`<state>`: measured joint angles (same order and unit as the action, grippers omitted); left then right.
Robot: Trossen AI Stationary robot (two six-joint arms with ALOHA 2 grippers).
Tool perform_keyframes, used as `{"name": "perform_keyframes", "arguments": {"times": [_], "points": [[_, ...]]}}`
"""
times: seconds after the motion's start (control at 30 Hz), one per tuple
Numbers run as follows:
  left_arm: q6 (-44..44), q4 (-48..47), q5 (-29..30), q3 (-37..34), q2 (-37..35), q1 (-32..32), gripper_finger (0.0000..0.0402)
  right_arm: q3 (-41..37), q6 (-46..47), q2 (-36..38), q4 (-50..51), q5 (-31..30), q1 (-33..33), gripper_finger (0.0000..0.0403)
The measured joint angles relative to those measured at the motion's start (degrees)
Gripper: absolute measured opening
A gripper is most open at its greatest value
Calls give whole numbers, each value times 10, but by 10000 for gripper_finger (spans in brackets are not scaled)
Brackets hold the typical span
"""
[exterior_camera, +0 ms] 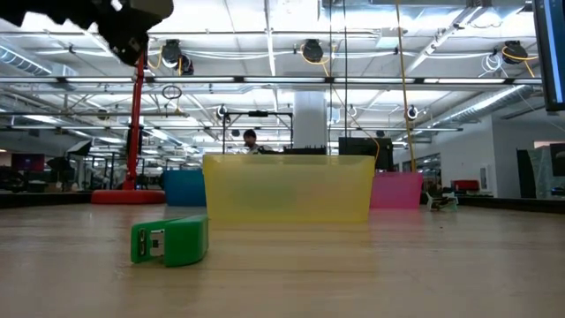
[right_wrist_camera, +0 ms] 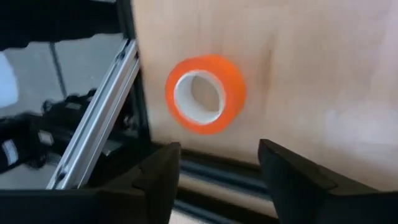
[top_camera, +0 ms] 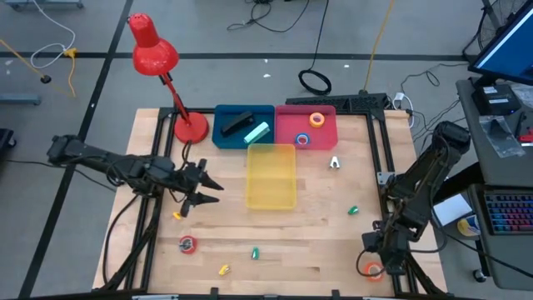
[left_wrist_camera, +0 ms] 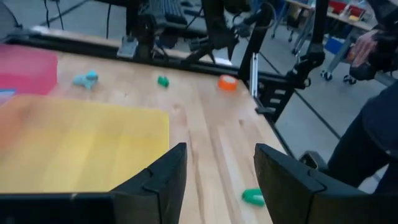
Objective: Pick and place Stapler, Stapler remover, tape
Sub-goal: Put the orange tape into the pink bin
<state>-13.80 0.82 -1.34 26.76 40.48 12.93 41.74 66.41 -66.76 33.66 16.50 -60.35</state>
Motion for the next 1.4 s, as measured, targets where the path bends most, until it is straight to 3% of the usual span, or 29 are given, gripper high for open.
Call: {"name": "perform_keyframes", "arguments": {"times": [0.27,0.63,0.93,1.07,1.3,1.4], "points": [[5,-2,0,-32,-35,0,189,0,0,-18,-24,-47,-28,230],[3,-48,0,-34,-89,0,189,0,-19,-119,-92,-46,-28,221],[-5,-72,0,-34,-121,0,189,3,-11,-199,-71,-69,-27,212],[-18,-74,-1,-34,-121,0,189,2,-10,-207,-49,-72,-26,173],[-18,-83,-1,-33,-121,0,189,1,-16,-208,-21,-75,-26,31],[-18,-86,-1,-33,-121,0,189,1,-11,-208,-19,-75,-23,30]]}}
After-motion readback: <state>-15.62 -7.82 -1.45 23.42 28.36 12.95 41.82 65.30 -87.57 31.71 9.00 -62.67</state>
